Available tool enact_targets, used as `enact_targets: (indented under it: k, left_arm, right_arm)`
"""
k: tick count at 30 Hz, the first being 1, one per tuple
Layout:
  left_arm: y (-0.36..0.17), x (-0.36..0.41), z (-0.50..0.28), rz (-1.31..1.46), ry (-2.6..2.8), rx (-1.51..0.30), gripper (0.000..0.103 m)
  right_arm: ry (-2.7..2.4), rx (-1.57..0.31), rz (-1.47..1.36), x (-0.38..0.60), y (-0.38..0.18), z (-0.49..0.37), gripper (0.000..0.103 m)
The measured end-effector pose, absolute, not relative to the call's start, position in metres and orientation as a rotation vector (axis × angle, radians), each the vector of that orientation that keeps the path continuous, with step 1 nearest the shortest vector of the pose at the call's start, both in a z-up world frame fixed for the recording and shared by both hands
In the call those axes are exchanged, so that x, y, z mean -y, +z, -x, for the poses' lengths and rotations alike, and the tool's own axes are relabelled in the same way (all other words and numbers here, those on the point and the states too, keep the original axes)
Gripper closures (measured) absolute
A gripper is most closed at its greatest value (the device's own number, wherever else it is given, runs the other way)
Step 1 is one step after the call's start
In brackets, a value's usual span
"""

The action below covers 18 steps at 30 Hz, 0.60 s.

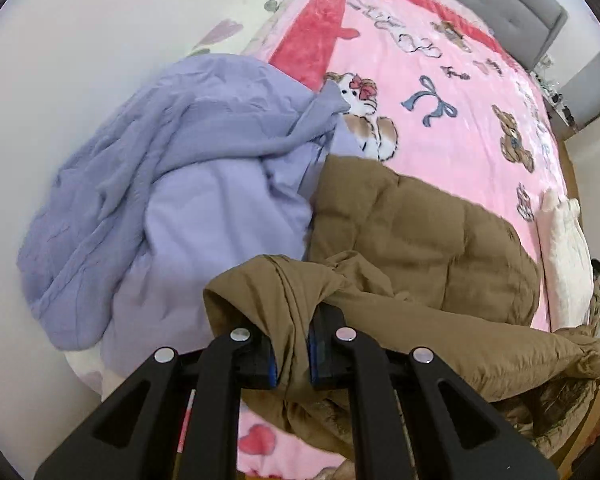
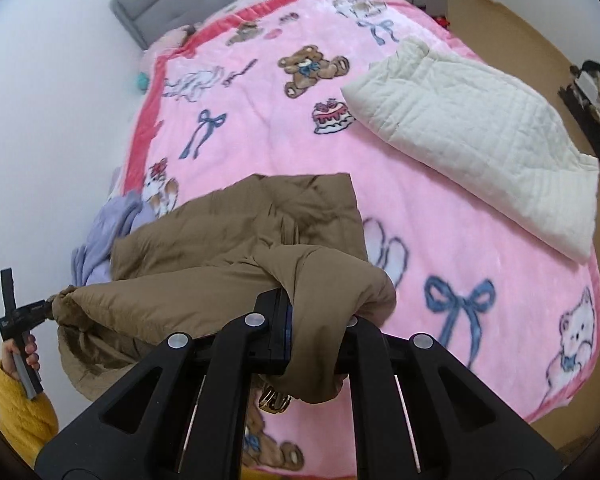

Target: Fold large clothes

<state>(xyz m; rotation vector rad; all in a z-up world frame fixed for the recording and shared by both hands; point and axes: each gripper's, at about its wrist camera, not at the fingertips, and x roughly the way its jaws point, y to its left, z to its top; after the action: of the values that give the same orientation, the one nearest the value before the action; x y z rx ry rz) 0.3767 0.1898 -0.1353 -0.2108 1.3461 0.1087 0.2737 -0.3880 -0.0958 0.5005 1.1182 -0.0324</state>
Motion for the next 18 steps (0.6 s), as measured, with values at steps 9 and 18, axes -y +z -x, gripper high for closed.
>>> enact_targets:
  k: [9, 18]
  left_arm:
    - [-0.171, -0.169, -0.483, 0.212, 0.198, -1.441, 0.093]
    - [-0.229, -0.144, -0.535, 0.167, 0.245, -1.500, 0.092]
  right_arm:
    - [-0.038, -1.212, -0.624, 0.418, -0.161, -0.397, 0.097]
    - [-0.008, -1.329, -0.619, 0.426, -0.230, -0.464, 0.096]
